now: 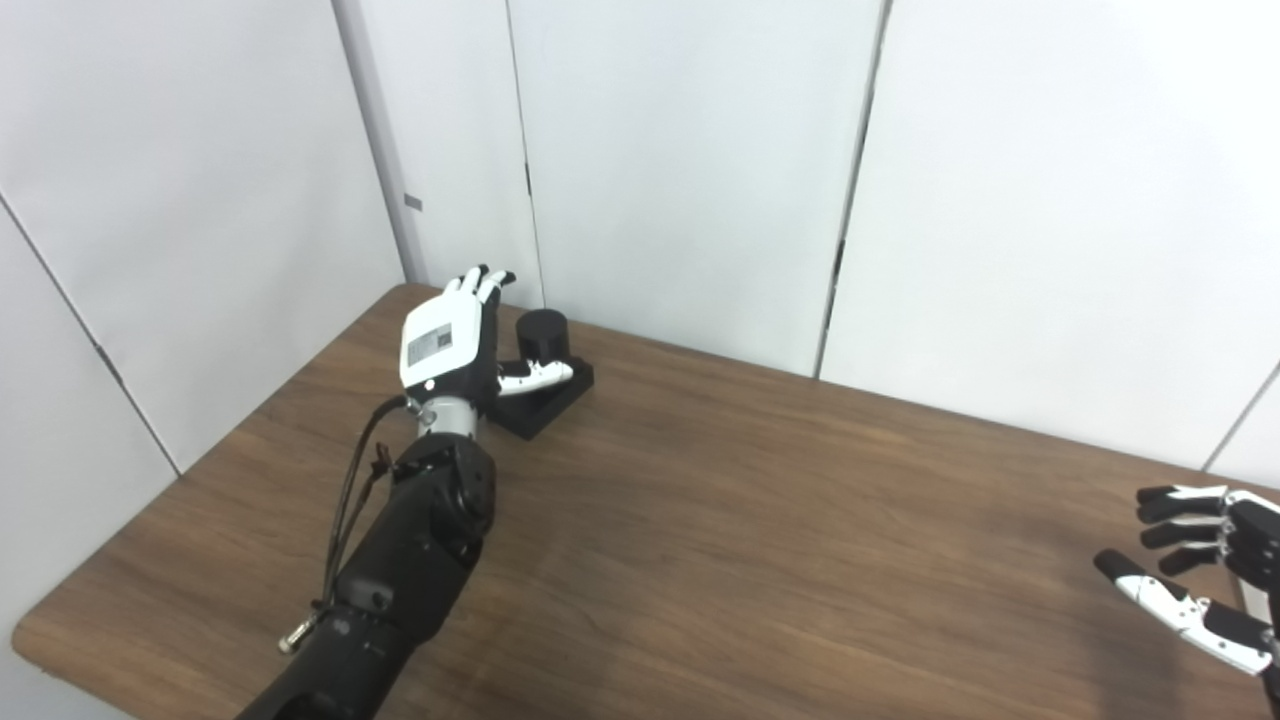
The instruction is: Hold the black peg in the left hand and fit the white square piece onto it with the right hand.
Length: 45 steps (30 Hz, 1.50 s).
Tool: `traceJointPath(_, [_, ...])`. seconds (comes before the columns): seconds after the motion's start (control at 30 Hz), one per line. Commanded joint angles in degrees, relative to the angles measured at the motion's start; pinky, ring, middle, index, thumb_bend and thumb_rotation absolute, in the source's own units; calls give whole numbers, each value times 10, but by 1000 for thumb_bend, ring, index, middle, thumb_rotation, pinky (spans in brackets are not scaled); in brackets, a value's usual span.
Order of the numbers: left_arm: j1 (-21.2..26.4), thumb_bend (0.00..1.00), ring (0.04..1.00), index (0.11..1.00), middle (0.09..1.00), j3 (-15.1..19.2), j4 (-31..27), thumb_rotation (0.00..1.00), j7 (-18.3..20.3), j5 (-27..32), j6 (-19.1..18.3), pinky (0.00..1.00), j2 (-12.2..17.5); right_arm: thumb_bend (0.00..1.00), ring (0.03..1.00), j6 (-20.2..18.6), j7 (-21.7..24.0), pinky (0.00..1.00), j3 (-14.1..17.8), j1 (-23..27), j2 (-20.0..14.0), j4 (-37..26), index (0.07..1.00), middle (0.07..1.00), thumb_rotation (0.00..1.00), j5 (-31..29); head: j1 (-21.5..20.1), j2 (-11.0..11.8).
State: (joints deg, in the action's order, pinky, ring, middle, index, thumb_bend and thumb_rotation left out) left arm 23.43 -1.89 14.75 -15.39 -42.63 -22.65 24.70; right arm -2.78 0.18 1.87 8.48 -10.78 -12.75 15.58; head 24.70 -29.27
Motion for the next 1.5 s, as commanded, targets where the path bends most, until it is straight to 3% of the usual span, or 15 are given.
traceJointPath(0.0, [33,1000,964,877,976,-2,3,550,-3,-16,-8,806,24,498,526,11,-1,409,2,17,-6,-15,491,635,113,-2,-1,0])
traceJointPath(0.33, [44,1000,960,845,972,-29,26,617,19,-21,-29,785,44,498,530,12,-3,407,1,16,-6,-17,491,641,114,2,-4,-1])
traceJointPath(0.83, [58,1000,976,798,989,-43,53,680,67,-18,-40,805,50,498,510,12,-4,393,2,15,-6,-21,491,627,114,4,-9,-5])
traceJointPath(1.23, [69,1000,988,799,995,-51,80,656,89,-41,-42,824,43,498,522,14,-6,401,3,14,-3,-22,491,634,114,6,-10,-5])
traceJointPath(1.47, [70,1000,991,784,996,-63,97,610,77,-33,-39,821,43,498,518,23,-6,398,4,14,-7,-18,491,632,115,3,-14,-8])
